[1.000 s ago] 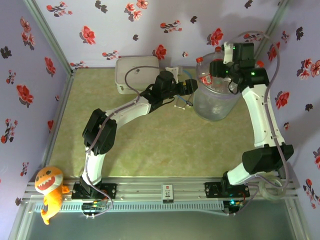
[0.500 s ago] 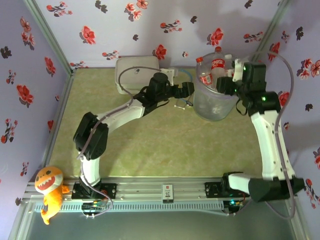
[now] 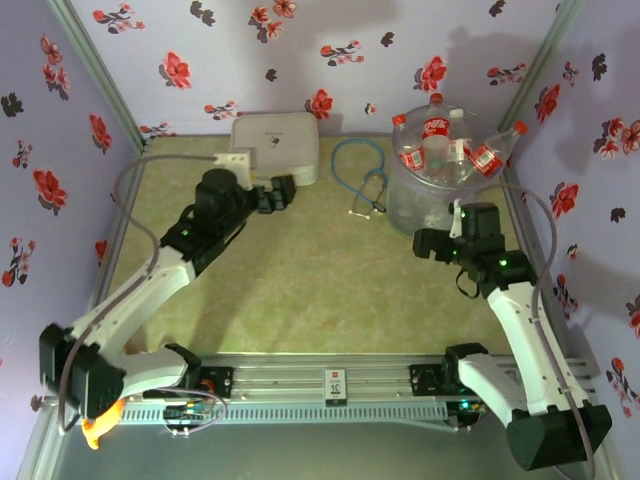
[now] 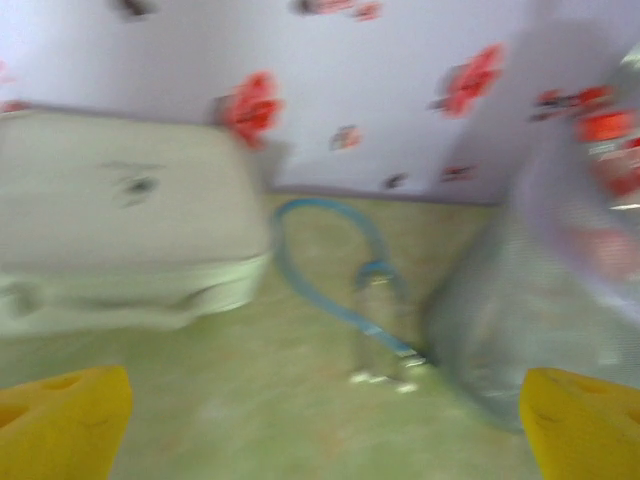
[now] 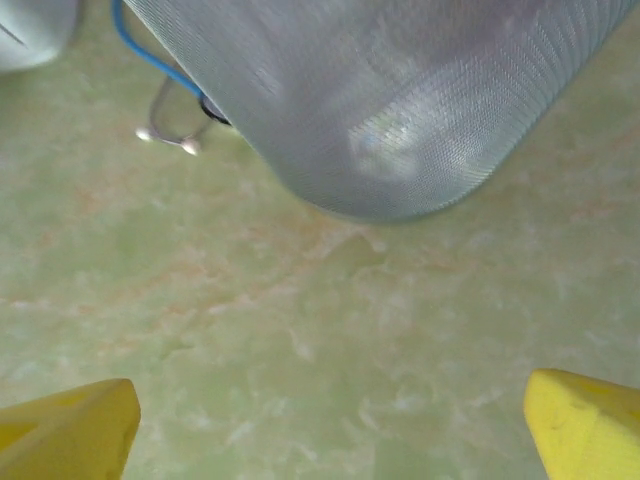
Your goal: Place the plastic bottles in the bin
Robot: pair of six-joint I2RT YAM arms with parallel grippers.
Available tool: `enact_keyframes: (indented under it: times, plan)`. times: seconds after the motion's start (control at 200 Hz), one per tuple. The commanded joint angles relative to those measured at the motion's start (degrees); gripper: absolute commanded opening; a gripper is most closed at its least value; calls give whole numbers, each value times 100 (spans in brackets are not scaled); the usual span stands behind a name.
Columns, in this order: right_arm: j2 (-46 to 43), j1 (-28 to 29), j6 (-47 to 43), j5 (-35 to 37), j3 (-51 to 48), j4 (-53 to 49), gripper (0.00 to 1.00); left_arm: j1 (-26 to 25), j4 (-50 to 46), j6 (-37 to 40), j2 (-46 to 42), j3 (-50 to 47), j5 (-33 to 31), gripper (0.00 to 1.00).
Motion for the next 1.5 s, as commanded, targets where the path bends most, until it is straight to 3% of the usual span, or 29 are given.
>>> enact_keyframes:
  times: [0.0, 0.185, 0.395, 0.505, 0.585, 0.89, 1.05, 1.195, 1.495]
  plan:
    - [-145, 77, 87, 672, -577, 984, 99, 323, -1002, 427, -596, -666, -1240, 100]
    - [25, 77, -180, 1274, -1667, 2652, 99, 916, -705, 826, -1283, -1990, -2423, 100]
    - [431, 78, -515, 1594, -2524, 4398, 99, 1680, 709, 1306, -1160, -3075, -2638, 100]
    - [530, 79, -625, 1581, -2932, 5384, 99, 2014, 1439, 1743, -903, -3230, -2562, 100]
    - [655, 79, -654, 1600, -3195, 6006, 99, 2260, 1957, 1976, -566, -3360, -2127, 100]
    - [1366, 27, -817, 1943, -3458, 7430, 99, 2854, 4338, 2064, 796, -3719, -1352, 100]
    - [1864, -66, -924, 1920, -3345, 7956, 99, 3033, 4556, 2081, 1348, -3415, -1047, 100]
    - [2243, -205, -945, 1789, -3307, 8511, 99, 3109, 5339, 2088, 2095, -3447, -673, 100]
    - [3452, -453, -944, 1549, -3246, 9844, 99, 3109, 5605, 2116, 2223, -3536, -629, 100]
